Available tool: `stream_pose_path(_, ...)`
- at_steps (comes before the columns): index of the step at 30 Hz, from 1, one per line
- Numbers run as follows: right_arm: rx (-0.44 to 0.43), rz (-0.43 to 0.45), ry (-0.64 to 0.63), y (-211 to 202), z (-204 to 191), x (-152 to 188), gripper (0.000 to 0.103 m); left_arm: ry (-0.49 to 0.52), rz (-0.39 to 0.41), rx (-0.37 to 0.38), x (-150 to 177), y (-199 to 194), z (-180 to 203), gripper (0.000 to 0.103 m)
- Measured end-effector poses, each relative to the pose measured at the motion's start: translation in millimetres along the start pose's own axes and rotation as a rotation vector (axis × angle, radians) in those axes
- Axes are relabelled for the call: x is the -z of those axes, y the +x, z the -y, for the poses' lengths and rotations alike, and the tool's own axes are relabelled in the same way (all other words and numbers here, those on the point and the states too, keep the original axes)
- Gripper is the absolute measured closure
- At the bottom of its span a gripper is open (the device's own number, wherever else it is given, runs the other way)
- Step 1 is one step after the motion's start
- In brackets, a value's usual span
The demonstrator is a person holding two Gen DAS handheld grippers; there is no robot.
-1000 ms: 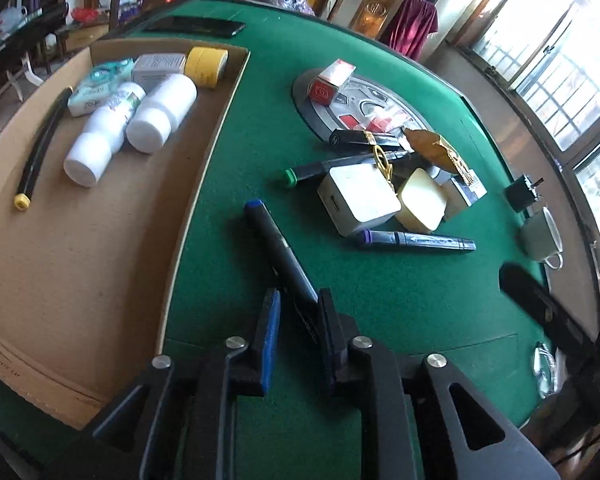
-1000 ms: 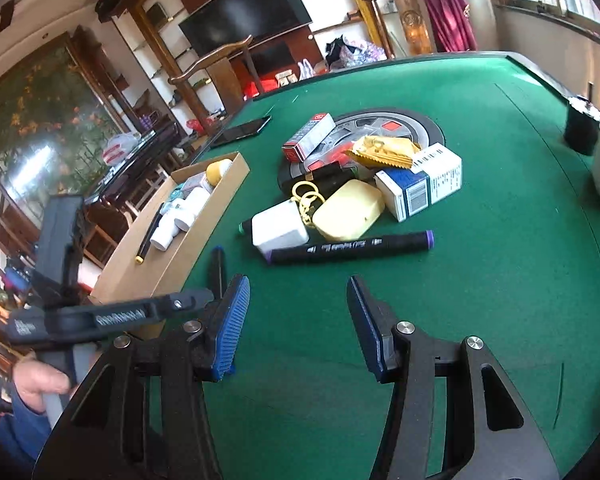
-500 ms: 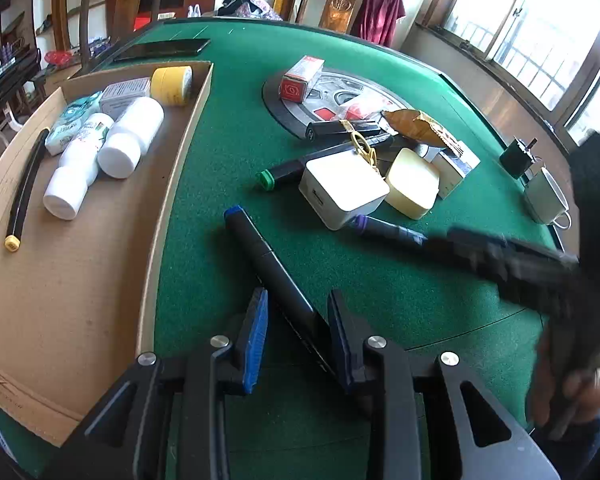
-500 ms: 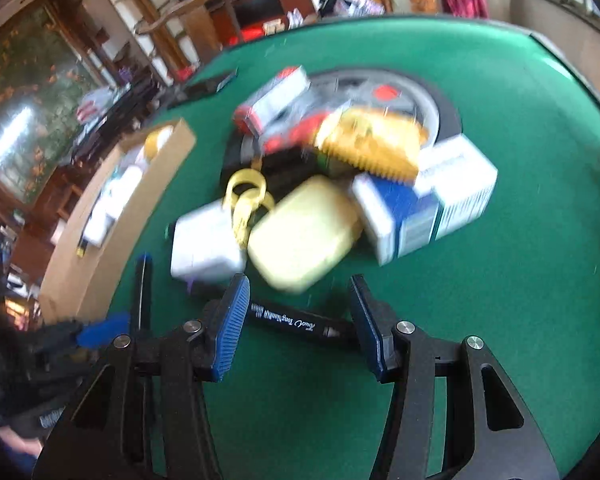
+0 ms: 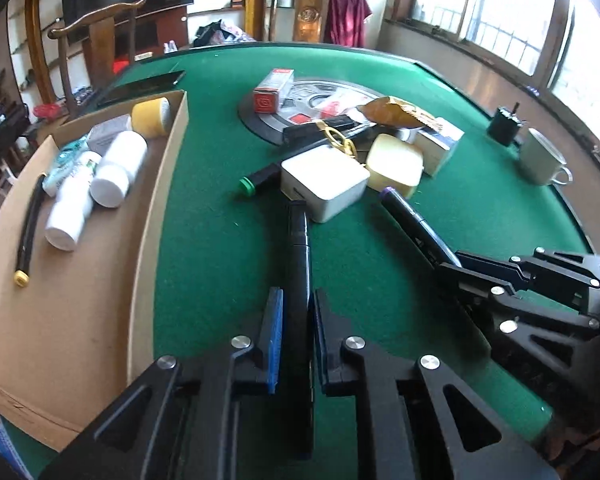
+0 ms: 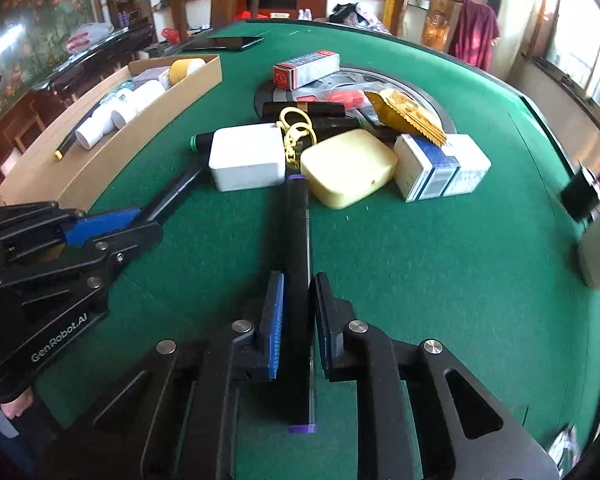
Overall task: Organize objects
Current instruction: 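Carry both markers over the cardboard tray with both grippers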
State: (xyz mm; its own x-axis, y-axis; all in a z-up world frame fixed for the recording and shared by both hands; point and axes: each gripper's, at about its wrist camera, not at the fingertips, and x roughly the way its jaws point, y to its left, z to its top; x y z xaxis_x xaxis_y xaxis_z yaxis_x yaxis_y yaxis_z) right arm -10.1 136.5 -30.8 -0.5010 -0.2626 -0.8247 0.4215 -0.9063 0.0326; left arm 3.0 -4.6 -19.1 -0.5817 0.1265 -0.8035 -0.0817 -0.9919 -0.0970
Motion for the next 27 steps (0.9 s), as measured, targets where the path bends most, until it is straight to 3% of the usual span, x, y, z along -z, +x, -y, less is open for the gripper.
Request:
stream_pose_path(4, -0.082, 0.055, 0.12, -17.4, 10.3, 10.3, 0.089, -0.024, 0.002, 0.069, 3.0, -6.1, -2.5, 0.09)
stream_pose_path(10, -0.126, 0.132, 0.2, -35.3, 15.3, 18.4, 0.089, -0.029, 0.033, 0.125, 4.7, -21.2, 3.4, 0.09)
stream_pose_path(19, -0.229, 0.169, 0.32, -26.8, 34.2, 29.5, 0.089, -0.028, 0.073, 0.168, 5.9, -44.6, 6.6, 0.09)
stream_pose_path(27, -0.229, 0.175, 0.325, -28.2, 35.4, 28.3, 0.089, -0.062, 0.1, 0.193, 4.7, -57.9, -1.7, 0.09)
